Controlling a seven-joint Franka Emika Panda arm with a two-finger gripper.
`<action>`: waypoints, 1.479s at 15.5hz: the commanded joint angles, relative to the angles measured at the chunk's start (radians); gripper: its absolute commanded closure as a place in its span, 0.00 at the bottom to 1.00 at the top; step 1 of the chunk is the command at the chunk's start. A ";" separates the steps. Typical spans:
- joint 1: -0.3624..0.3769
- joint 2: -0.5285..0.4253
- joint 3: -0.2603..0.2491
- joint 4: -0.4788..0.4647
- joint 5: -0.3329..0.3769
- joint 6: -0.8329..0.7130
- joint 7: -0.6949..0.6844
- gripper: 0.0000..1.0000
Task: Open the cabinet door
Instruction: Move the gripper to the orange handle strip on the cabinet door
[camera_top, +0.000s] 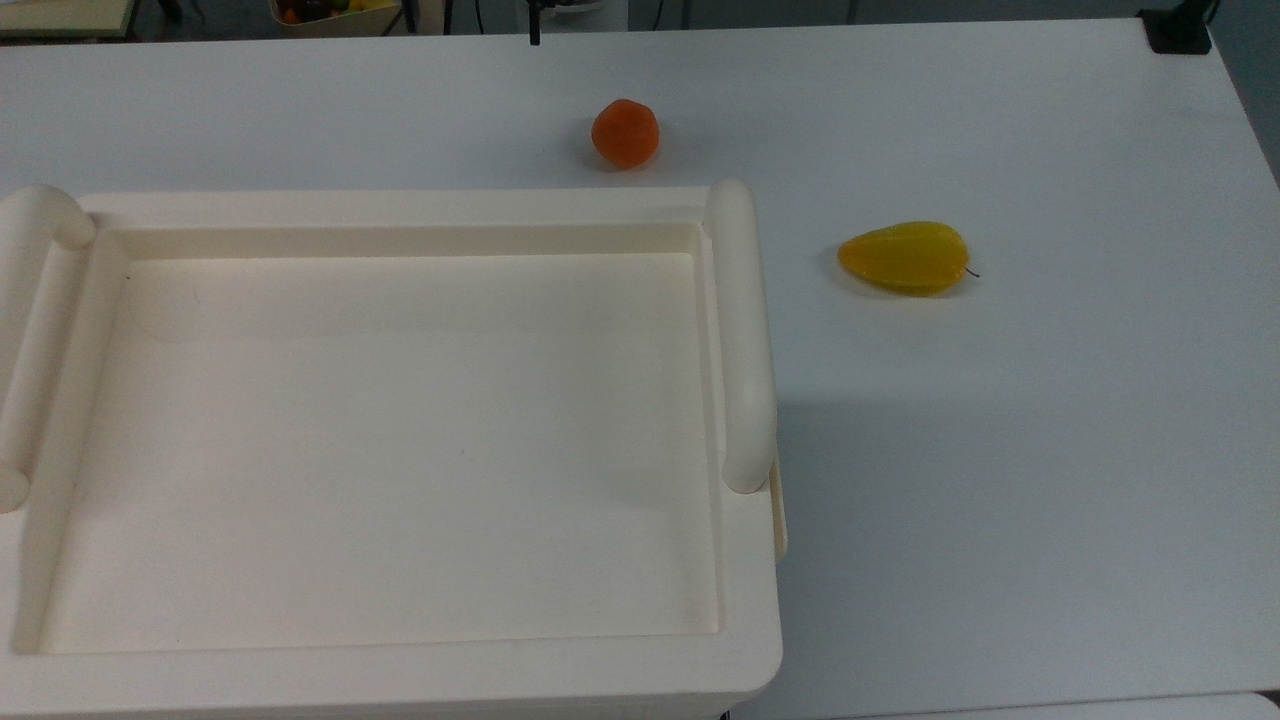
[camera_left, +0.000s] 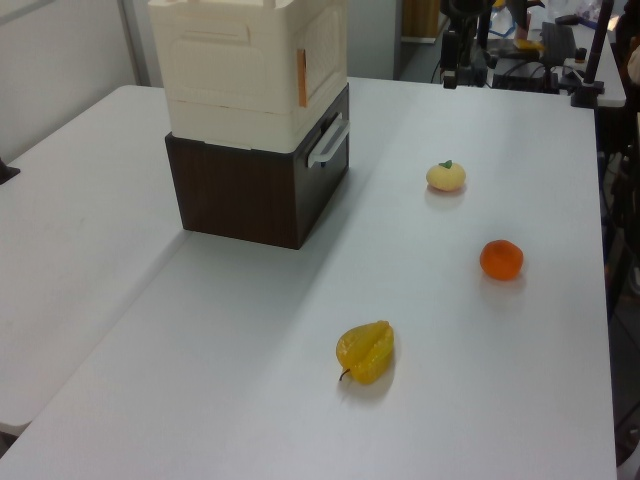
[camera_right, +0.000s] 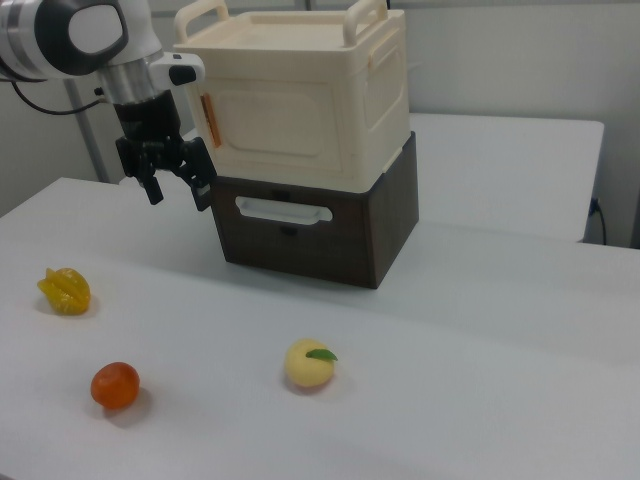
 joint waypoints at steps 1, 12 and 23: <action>0.012 0.002 -0.009 -0.011 -0.002 0.027 0.008 0.00; 0.019 0.042 -0.001 0.024 0.015 0.145 0.025 0.00; 0.079 0.179 0.017 0.170 0.004 0.585 0.114 0.00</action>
